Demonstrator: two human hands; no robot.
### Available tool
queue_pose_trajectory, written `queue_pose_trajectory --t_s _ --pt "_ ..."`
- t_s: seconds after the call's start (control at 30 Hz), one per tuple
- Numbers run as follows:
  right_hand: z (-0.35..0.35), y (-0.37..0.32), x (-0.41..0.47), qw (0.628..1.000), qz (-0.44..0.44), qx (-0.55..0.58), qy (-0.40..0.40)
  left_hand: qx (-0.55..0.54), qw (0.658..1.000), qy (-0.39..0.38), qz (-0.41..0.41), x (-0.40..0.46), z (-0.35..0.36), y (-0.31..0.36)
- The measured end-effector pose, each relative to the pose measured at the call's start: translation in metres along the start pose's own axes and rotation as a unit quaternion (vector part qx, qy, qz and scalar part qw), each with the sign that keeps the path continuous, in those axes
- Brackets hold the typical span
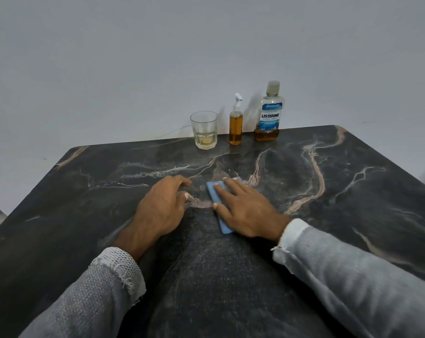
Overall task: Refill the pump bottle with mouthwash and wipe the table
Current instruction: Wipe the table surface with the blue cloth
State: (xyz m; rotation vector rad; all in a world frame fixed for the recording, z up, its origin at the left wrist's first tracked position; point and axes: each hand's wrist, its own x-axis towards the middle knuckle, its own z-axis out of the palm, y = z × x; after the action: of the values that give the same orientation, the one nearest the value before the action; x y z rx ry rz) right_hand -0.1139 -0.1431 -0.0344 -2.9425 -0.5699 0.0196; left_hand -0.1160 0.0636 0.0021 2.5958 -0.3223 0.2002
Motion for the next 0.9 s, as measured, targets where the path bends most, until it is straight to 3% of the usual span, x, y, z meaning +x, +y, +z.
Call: queue_pose_trajectory --t_s 0.23,0.37,0.6,0.77,0.9 --pt "-0.011 0.044 0.034 0.986 0.163 0.029 0.021 -0.025 1.0 0.002 0.001 0.001 0.001 -0.019" --pt "-0.009 0.026 0.081 0.982 0.188 0.034 0.0 -0.039 0.999 0.001 -0.001 0.004 0.001 -0.03" --pt "0.008 -0.054 0.105 0.997 0.076 0.023 0.001 -0.043 0.999 0.029 -0.01 0.0 -0.009 -0.045" --pt "0.015 -0.088 0.062 1.0 -0.006 0.029 -0.002 -0.033 0.999 0.034 -0.021 -0.01 -0.015 -0.054" --pt "0.02 -0.076 0.014 0.999 -0.033 0.019 0.004 -0.031 0.999 0.031 -0.028 -0.017 -0.018 -0.063"
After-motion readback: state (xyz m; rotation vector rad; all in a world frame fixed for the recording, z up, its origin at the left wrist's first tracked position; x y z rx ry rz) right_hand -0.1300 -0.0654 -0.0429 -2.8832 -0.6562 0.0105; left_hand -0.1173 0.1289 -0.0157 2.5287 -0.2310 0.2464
